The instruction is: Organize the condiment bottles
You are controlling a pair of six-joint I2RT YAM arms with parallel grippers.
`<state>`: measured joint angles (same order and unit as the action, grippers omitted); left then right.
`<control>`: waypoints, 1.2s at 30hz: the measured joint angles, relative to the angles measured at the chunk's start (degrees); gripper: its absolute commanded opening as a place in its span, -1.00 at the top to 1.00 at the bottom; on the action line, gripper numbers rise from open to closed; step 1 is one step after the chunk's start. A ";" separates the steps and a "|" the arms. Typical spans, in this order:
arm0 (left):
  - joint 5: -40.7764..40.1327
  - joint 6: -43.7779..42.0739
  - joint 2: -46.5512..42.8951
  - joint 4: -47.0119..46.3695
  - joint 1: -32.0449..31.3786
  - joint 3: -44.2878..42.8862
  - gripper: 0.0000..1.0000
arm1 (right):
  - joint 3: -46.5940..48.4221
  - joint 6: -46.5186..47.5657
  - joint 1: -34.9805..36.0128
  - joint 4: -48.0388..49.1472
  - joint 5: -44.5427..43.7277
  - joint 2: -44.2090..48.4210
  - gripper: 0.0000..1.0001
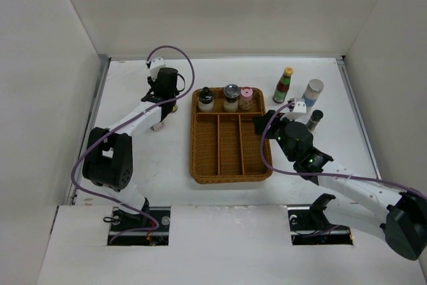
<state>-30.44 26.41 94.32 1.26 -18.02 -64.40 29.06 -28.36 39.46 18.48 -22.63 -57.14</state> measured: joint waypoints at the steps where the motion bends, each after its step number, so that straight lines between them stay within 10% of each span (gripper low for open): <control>1: -0.02 0.00 -0.02 -0.02 0.00 0.00 0.66 | 0.00 0.00 0.00 0.00 0.00 0.00 -0.38; 21: -4.70 -1.42 -29.94 5.33 -18.01 4.76 0.77 | -0.85 -0.09 -0.11 0.07 -0.02 0.22 -0.44; 36: -4.66 -0.90 -14.86 4.72 -26.99 7.32 0.76 | -1.92 -0.44 -1.44 0.46 -0.07 1.40 -0.46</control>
<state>-35.09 25.52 79.46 5.98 -45.01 -57.08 27.14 -28.80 38.02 18.94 -22.70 -55.75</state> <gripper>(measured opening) 0.323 0.727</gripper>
